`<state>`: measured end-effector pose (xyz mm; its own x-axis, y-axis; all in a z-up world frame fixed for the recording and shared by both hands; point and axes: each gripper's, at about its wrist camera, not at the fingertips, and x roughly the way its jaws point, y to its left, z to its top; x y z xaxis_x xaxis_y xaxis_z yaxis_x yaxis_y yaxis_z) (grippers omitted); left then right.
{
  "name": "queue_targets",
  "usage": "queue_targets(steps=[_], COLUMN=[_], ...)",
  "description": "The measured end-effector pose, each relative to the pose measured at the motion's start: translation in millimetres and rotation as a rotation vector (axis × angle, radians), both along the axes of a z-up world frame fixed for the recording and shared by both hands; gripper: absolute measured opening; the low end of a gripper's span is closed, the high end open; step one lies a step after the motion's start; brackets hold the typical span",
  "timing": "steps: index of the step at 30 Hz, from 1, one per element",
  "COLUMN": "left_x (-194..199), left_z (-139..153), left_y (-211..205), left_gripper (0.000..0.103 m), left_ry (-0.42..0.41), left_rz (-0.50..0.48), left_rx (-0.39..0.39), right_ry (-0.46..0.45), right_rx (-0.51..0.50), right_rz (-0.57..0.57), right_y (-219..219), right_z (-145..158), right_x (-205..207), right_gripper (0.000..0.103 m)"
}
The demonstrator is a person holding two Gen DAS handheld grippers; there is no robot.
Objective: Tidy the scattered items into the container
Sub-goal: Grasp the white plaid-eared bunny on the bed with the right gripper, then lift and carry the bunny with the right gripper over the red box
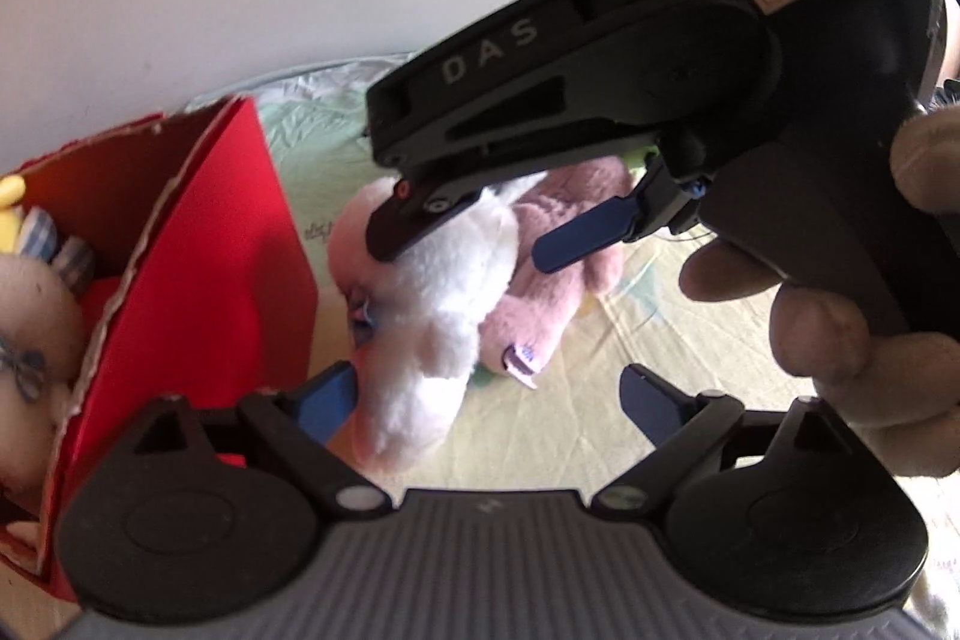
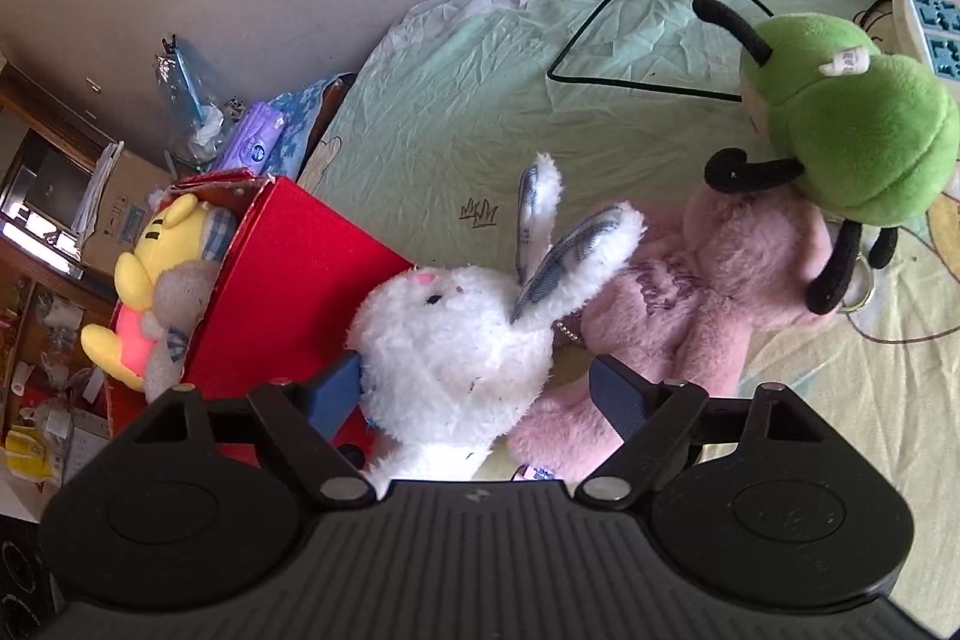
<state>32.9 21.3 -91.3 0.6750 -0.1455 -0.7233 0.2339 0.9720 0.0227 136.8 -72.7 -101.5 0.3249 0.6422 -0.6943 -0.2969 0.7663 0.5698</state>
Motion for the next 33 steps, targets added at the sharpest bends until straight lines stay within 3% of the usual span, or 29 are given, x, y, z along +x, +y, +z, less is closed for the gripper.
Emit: queue_targets(steps=[4, 6, 9, 16, 22, 25, 29, 33], left_x=[6, 8, 12, 12, -13, -27, -32, -20], left_z=[-4, -6, -7, 2, 19, 21, 13, 0], left_y=[-5, -6, -6, -4, -3, -11, -30, -36], left_gripper=[0.095, 0.096, 0.094, 0.066, 0.055, 0.056, 0.069, 0.074], left_ry=[0.002, 0.003, 0.018, 0.033, 0.089, 0.117, 0.127, 0.122], left_rz=[-0.010, -0.011, -0.009, -0.015, -0.120, -0.180, -0.217, -0.222], left_rx=[0.042, 0.043, 0.028, 0.011, -0.091, -0.125, -0.094, -0.066], right_ry=[0.048, 0.064, 0.064, 0.053, 0.080, 0.122, 0.168, 0.183], right_rx=[0.061, 0.120, 0.136, 0.179, 0.195, 0.193, 0.208, 0.214], right_rz=[-0.013, -0.002, -0.017, -0.072, -0.096, -0.116, -0.169, -0.220], right_y=[-2, -7, -13, -32, -61, -76, -93, -97], right_z=[-8, -8, -7, -4, -4, -10, -22, -27], right_x=[4, 2, -1, -16, -44, -59, -75, -80], right_gripper=[0.080, 0.061, 0.056, 0.051, 0.051, 0.051, 0.052, 0.055])
